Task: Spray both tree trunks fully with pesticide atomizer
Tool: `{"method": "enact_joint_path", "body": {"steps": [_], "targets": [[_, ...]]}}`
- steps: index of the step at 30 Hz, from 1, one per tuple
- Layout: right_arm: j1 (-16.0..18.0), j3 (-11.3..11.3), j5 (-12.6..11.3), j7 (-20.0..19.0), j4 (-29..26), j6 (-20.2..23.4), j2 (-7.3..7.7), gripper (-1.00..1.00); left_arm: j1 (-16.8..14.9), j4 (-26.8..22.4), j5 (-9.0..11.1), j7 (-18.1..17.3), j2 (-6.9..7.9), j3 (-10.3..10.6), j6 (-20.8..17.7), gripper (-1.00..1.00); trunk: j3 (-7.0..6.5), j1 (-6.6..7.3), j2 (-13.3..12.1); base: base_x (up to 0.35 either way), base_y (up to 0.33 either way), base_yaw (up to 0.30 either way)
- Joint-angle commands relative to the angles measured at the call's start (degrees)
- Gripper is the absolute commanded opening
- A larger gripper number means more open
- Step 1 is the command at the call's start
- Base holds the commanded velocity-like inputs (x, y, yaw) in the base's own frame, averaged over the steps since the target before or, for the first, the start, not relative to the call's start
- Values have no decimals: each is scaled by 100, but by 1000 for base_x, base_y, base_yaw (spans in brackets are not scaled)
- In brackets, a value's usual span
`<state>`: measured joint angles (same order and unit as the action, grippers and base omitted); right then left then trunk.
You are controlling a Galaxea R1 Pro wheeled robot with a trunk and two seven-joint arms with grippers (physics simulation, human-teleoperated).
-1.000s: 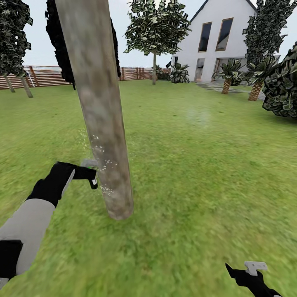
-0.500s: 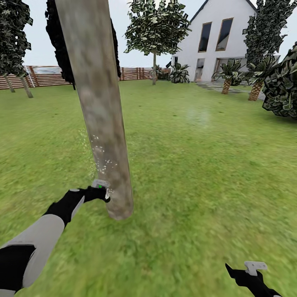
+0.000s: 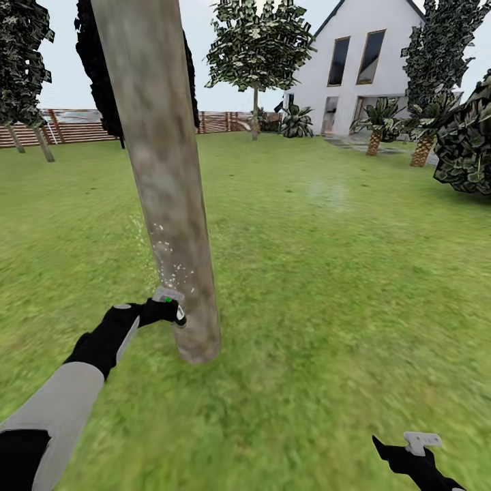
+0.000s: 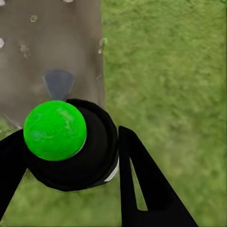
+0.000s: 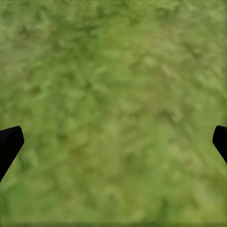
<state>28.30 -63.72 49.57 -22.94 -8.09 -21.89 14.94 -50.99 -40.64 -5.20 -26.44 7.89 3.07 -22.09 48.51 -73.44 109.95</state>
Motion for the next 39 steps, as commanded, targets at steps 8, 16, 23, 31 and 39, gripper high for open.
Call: {"method": "enact_joint_path", "body": {"steps": [8, 16, 23, 31, 39], "targets": [[0, 4, 0, 0, 0, 1, 0, 100, 44, -284, -69, 6, 164, 0, -269, -100, 1, 0, 0, 0, 0, 0], [0, 9, 0, 0, 0, 1, 0, 100, 47, 628, -87, 65, 204, 1, -163, -100, 1, 0, 0, 0, 0, 0], [0, 1, 0, 0, -1, -7, 0, 100, 451, 627, 198, 1474, 158, -169, -167, -100, 1, 0, 0, 0, -4, 0], [0, -9, -9, 0, -9, -17, 0, 100, 821, 1182, 912, 1542, -91, -420, 389, -100, 1, 0, 0, 148, -211, 32], [0, 0, -6, 0, -1, -17, 0, 100, 986, 1093, 926, 1475, -129, -404, 386, -100, 1, 0, 0, 191, -215, 36]]}}
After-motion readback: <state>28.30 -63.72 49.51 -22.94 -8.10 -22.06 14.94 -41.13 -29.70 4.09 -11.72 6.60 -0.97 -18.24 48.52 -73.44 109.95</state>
